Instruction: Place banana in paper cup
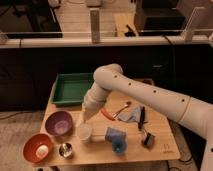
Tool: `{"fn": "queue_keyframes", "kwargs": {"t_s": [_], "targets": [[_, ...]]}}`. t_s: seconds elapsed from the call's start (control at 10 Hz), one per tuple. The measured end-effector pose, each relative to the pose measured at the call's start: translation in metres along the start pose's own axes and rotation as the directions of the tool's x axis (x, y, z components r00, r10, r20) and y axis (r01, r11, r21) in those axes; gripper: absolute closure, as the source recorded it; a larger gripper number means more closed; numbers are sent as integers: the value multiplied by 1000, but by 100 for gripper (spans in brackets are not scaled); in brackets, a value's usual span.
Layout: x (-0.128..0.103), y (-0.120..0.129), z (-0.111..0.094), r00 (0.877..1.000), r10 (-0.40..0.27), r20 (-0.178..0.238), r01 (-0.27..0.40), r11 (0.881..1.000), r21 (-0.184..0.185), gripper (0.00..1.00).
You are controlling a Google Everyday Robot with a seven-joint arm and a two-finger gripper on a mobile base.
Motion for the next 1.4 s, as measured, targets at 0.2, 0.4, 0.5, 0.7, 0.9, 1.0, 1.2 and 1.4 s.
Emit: {"fn": "queue_keyframes", "kwargs": {"t_s": [0.2,0.4,0.5,0.7,0.9,1.0,1.2,1.4], "targets": [[-12,-3,1,1000,-30,6,30,999,28,100],[-25,-8,6,997,-69,23,67,996,52,100],[-30,-8,8,996,-79,32,77,995,64,100],[-40,-5,10,995,-95,43,90,992,90,100],[-55,-5,13,987,-152,56,144,983,117,99],[-61,-5,14,983,-177,55,169,977,129,93],[-69,-6,17,974,-221,54,212,967,138,74],[-71,-6,20,969,-245,40,238,961,138,54]]}}
